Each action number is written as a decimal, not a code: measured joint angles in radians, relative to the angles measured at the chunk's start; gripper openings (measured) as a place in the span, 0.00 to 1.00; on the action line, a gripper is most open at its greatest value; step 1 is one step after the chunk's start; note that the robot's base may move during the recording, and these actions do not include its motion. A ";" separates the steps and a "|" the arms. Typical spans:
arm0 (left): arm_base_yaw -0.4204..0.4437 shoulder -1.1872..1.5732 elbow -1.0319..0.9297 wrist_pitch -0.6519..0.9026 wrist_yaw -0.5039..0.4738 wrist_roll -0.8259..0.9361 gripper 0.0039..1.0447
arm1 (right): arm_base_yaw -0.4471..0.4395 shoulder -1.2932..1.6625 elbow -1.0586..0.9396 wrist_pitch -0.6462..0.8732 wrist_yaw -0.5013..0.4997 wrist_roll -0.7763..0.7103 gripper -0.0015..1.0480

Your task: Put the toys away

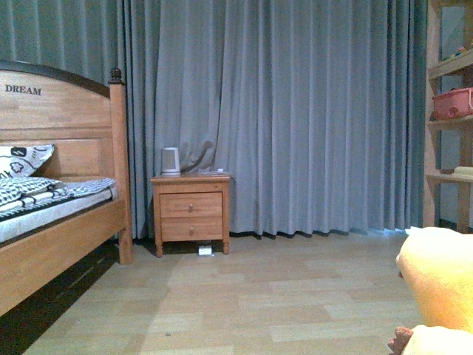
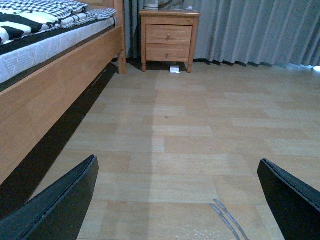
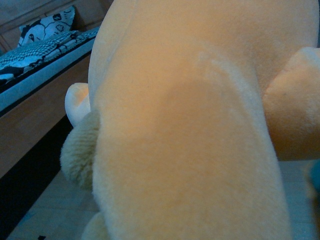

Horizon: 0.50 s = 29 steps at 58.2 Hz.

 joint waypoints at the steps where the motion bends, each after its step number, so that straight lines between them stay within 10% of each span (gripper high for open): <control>1: 0.000 0.000 0.000 0.000 0.000 0.000 0.95 | 0.000 0.000 0.000 0.000 0.000 0.000 0.18; 29: 0.000 0.000 0.000 0.000 0.000 0.000 0.95 | 0.000 0.000 0.000 0.000 0.000 0.000 0.18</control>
